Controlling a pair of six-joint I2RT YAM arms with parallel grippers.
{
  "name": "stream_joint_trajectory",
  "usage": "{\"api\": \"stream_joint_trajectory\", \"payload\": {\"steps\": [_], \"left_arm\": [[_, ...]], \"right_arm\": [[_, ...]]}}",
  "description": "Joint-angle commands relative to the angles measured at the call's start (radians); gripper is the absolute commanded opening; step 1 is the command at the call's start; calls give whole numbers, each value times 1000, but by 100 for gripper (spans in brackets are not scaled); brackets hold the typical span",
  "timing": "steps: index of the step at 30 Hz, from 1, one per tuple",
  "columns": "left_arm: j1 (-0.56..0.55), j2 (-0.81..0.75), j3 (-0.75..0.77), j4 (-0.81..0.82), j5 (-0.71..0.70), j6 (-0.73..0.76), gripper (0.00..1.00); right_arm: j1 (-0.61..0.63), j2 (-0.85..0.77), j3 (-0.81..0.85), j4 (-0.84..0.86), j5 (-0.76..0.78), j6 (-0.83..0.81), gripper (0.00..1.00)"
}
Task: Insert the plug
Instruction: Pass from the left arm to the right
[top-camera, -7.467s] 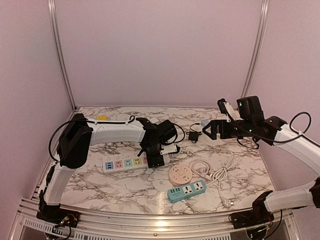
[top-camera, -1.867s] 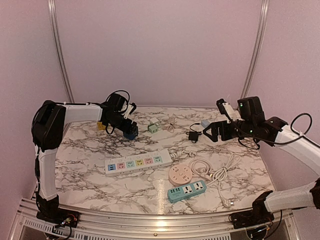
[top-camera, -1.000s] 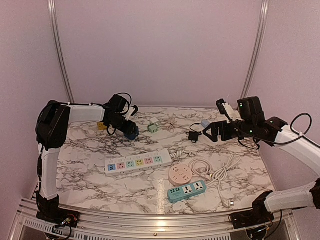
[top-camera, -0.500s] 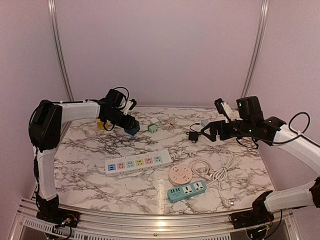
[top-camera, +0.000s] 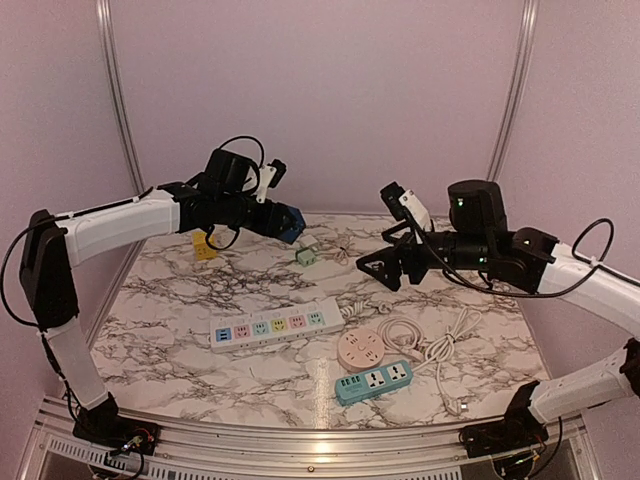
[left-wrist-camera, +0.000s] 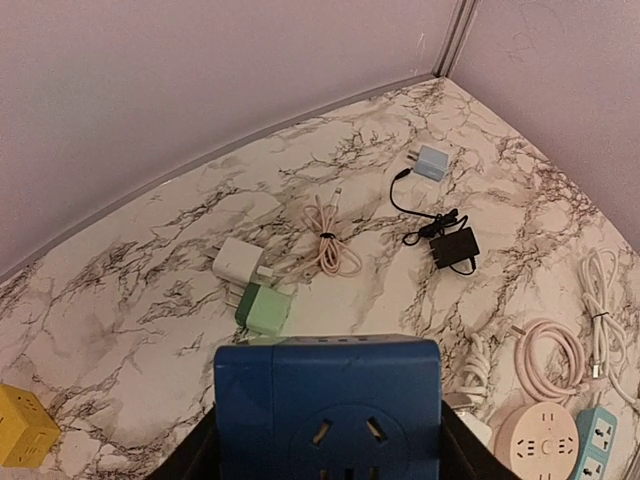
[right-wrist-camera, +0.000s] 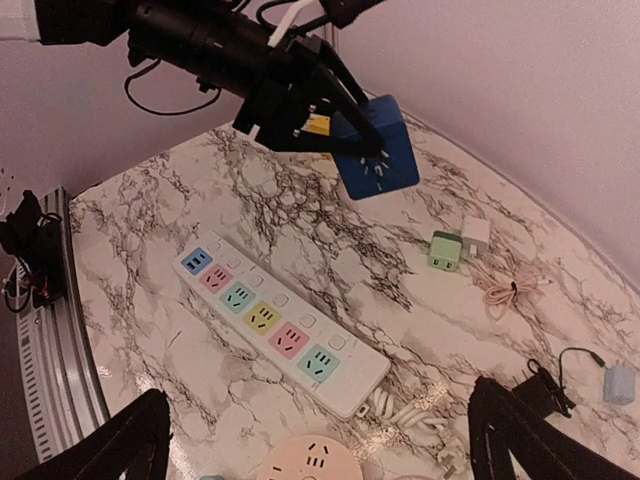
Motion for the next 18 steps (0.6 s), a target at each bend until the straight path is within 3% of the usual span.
{"api": "stream_joint_trajectory", "payload": {"steps": [1,7,18], "left_arm": [[-89,-53,11,-23,-122,-97,26],[-169,-111,-8,-11,-221,-189,25],[-298,-180,-39,28,-281,-240,25]], "right_arm": [[102,34,-27,210,96,-209,99],[152,76,-93,444,71,-368,98],[153,208,-66,623,154,-430,98]]}}
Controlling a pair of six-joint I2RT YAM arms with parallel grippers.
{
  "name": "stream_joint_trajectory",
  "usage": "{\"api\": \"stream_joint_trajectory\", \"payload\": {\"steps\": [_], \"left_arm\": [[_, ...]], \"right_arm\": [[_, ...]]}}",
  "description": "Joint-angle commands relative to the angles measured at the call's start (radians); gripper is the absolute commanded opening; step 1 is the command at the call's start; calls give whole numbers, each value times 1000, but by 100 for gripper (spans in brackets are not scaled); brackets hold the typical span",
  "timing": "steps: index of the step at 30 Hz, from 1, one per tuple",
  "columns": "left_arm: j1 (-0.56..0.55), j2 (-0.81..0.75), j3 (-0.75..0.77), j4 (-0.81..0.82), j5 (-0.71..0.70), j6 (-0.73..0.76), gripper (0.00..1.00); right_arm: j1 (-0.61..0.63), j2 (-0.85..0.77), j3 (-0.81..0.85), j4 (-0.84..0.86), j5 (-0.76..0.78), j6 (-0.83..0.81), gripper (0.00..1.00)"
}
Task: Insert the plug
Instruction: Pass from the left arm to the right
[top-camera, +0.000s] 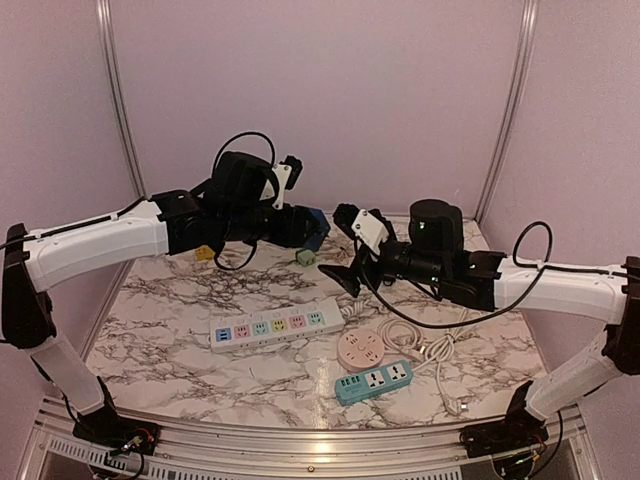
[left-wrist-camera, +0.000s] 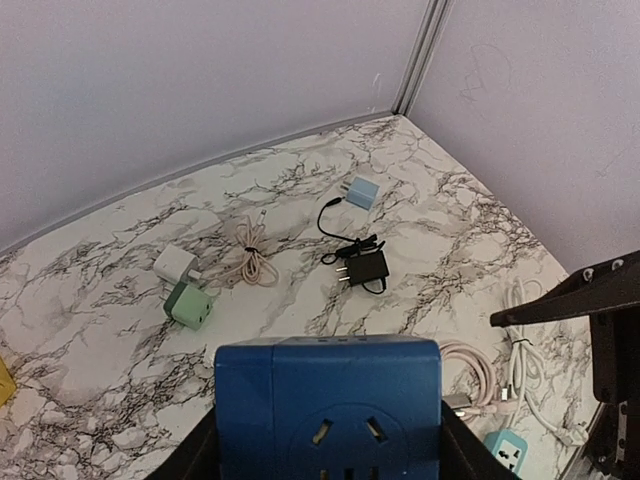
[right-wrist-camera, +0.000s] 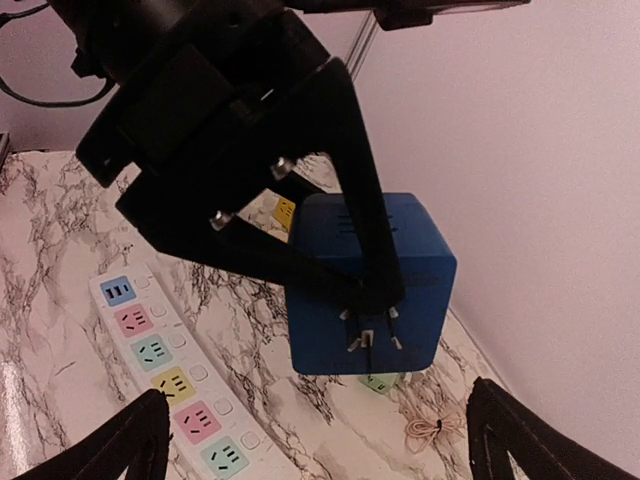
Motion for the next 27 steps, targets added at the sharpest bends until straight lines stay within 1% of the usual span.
{"api": "stream_joint_trajectory", "payload": {"steps": [1,5,11,13,16,20,23,24,25,27], "left_arm": [[-41,-40,6,46,-35,-26,25],[-63,-47,5,49,-43,-33,25],[-84,-48,4,57,-42,-39,25],[-89,-46,8,57,-36,-43,25],[-100,-43,7,65,-32,-45,25],[-105,-46,0,72,-21,-56,25],[-108,-50,2,84,-12,-63,26],[-108,-51,4,84,-9,-65,27],[-110,-53,6,86,-8,-66,32],[-111,-65,2,96,-7,-72,46]], "right_arm": [[9,24,35,133,22,-27,98],[8,55,50,147,26,-11,99],[9,71,31,191,20,-2,99],[8,73,29,204,0,7,97],[8,77,30,226,-32,25,87],[8,83,31,225,-56,39,65],[8,77,30,226,-69,44,52],[8,74,29,226,-71,46,47],[7,71,26,228,-73,48,43],[9,62,19,228,-73,52,38]]}}
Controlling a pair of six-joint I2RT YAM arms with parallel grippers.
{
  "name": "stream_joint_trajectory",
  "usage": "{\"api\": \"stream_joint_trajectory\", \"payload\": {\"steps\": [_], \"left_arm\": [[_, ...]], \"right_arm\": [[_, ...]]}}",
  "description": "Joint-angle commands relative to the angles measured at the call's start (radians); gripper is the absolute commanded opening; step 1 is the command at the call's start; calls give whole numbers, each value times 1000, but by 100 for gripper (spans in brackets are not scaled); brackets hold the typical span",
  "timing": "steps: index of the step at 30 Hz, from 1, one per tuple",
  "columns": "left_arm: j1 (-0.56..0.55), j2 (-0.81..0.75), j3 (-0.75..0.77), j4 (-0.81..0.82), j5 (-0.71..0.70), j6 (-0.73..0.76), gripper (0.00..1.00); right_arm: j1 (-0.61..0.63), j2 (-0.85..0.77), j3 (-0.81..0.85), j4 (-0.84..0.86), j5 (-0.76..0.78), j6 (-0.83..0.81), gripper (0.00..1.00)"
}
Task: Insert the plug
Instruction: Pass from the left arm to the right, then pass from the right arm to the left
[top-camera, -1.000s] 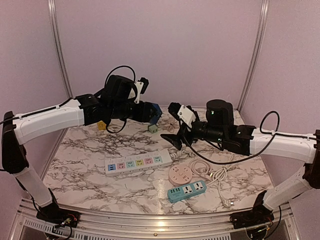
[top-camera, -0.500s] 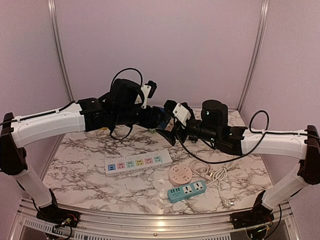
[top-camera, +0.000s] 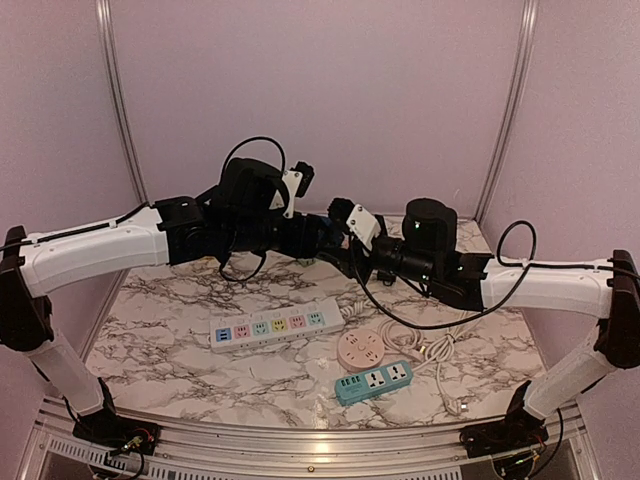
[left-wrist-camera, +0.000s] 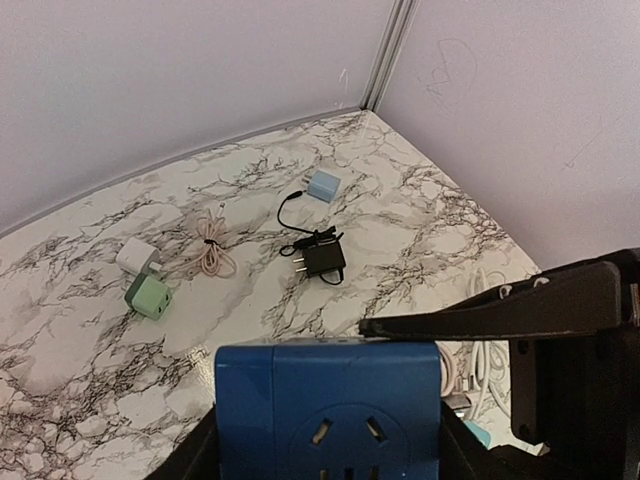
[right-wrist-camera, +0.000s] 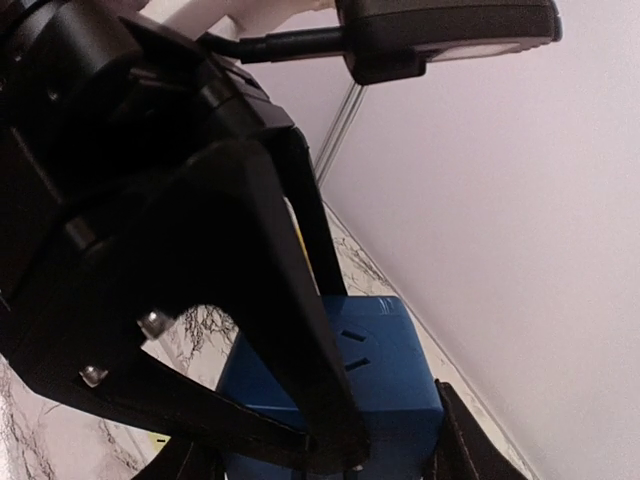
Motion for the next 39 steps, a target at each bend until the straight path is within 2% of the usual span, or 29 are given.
{"api": "stream_joint_trajectory", "payload": {"steps": [1,3,5,7,8,11,14,16,19,22,26,34,39], "left_arm": [[-16,-63,-3,103,16,-18,57],[-15,-92,-32,138,25,-30,74],[-14,-127,-64,174,29,-37,82],[-15,-160,-87,195,33,-44,96],[-14,-175,-92,199,33,-46,99],[-14,-240,-125,213,26,-49,99],[-14,-355,-240,324,12,-17,99],[-14,-419,-341,408,22,64,99],[-14,-478,-440,452,22,199,99],[-13,-526,-546,542,106,270,99],[-10,-562,-675,802,277,270,99],[-5,-463,-654,1001,560,188,99],[-5,-428,-651,1078,625,149,99]], "right_arm": [[10,-16,9,46,-35,54,36],[11,-29,-2,49,-35,59,29],[11,-45,-13,52,-32,65,27],[9,-65,-27,57,-32,76,25],[10,-75,-32,60,-30,82,25],[10,-104,-47,62,-24,112,25],[9,-152,-58,61,-35,206,25],[10,-192,-62,68,-70,284,25],[10,-253,-72,111,-128,416,26],[9,-307,-101,180,-168,519,27],[9,-356,-149,304,-214,624,27],[9,-337,-183,488,-420,799,29],[9,-334,-222,593,-458,864,29]]}}
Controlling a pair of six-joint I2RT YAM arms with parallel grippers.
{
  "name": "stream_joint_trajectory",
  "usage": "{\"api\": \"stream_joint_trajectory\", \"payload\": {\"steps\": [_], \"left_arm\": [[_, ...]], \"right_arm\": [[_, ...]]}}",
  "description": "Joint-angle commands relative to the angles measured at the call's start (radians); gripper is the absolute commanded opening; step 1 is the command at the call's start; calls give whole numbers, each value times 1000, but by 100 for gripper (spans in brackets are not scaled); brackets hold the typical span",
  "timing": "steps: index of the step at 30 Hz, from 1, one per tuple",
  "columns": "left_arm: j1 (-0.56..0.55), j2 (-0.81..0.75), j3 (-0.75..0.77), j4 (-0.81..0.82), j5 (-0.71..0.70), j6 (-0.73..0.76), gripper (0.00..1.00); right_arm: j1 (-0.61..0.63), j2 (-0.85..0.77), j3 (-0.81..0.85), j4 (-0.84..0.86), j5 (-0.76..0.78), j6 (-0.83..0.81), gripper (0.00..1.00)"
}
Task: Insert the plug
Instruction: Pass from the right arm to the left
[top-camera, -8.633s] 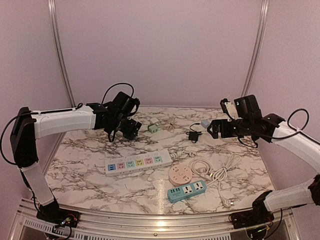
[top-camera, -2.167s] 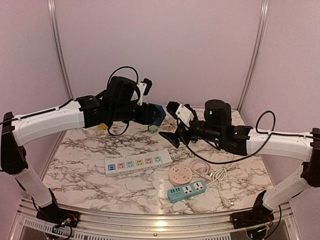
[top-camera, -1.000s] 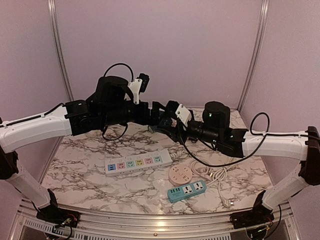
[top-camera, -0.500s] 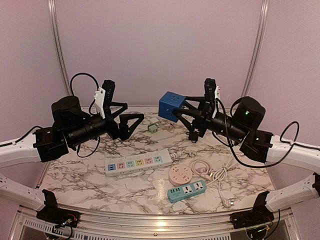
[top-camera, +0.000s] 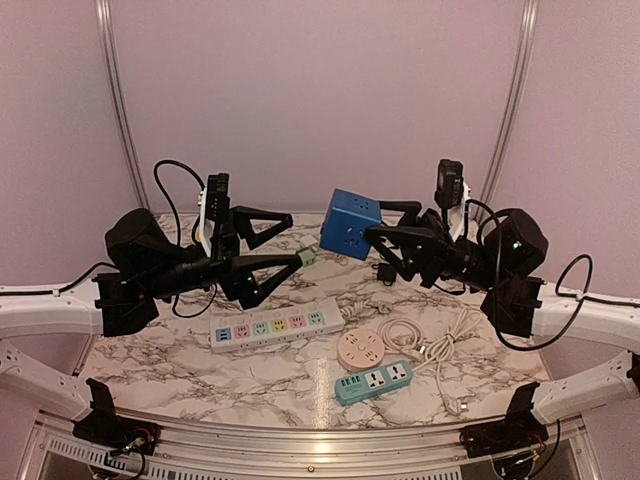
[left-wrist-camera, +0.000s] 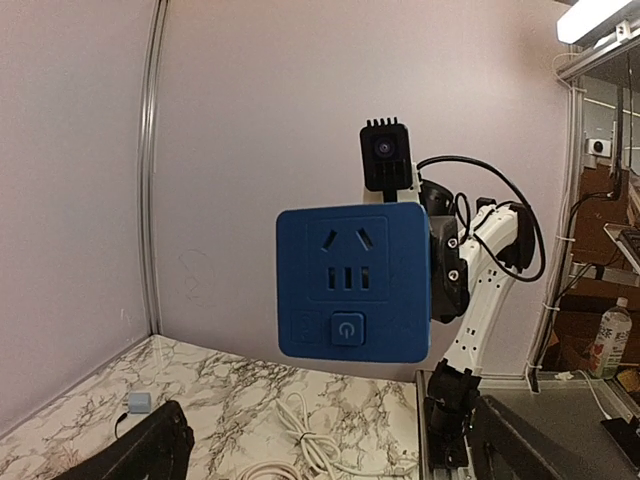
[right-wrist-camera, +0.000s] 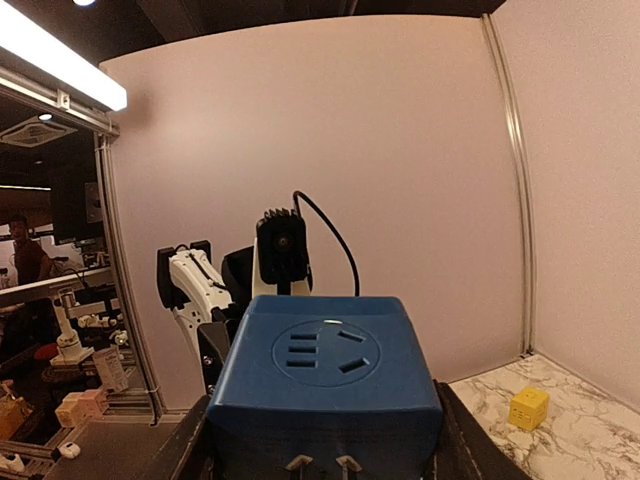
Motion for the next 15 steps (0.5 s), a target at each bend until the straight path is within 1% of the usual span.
{"api": "stream_joint_trajectory", "payload": {"steps": [1,9,15], "left_arm": [[3,31,39,128,115,-39,99],[3,71,69,147,169,-76,99],[3,99,93,147,180,-93,99]], "right_arm": [[4,5,-13,191,-82,114,29],[7,71,-7,312,-166,216,29],[6,103,-12,358,-185,233,28]]}}
